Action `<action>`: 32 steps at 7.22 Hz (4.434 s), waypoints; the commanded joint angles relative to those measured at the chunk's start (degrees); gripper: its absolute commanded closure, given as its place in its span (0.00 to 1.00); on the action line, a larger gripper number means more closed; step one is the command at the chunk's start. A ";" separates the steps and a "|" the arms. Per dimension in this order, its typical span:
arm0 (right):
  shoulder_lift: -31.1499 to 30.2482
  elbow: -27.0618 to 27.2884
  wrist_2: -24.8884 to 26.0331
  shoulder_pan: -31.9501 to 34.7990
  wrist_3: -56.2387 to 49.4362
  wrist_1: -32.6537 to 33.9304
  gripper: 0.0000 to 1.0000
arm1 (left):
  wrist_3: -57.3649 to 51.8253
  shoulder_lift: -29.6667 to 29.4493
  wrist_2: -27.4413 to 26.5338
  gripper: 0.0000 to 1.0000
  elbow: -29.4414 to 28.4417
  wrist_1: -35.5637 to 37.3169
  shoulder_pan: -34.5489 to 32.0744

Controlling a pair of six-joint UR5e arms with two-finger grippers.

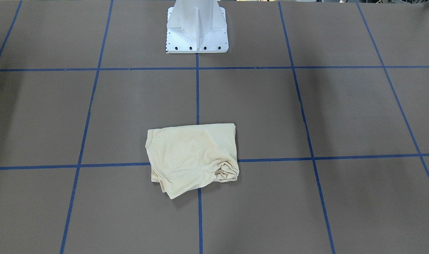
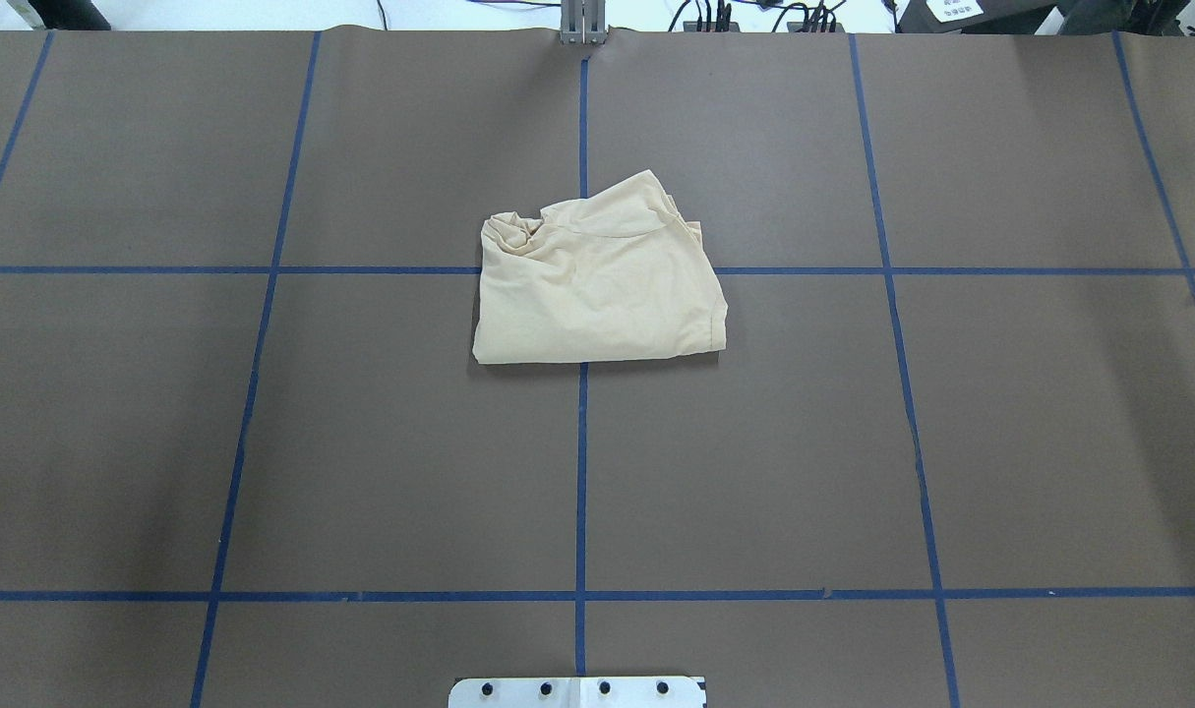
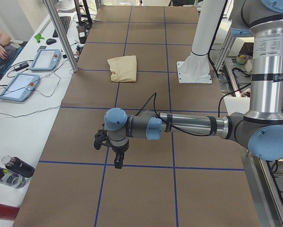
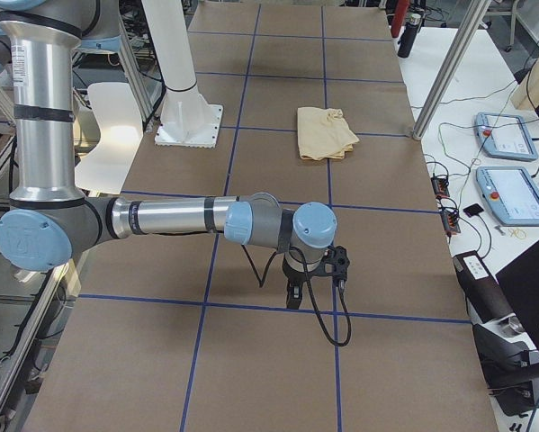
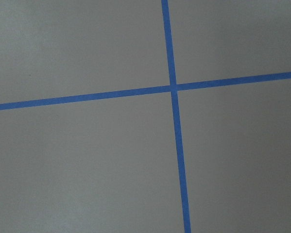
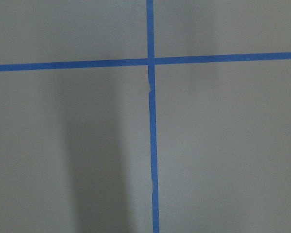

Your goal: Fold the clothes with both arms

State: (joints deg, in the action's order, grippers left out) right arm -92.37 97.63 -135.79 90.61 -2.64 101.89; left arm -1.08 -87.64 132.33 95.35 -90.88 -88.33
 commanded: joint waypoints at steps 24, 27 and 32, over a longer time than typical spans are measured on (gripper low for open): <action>-1.15 -0.51 2.11 0.00 -0.17 -2.83 0.00 | 0.20 0.10 0.03 0.00 -0.25 0.09 0.09; -1.06 -1.13 2.11 0.00 -0.17 -2.83 0.00 | 0.29 0.01 0.03 0.00 -0.17 0.09 0.00; -0.97 -1.13 2.02 0.00 -0.08 -2.83 0.00 | 0.29 -0.08 0.03 0.00 -0.25 0.09 0.09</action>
State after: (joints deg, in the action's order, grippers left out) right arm -93.36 96.51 -133.76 90.61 -2.75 99.05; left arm -0.79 -87.65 132.36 95.13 -90.79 -88.25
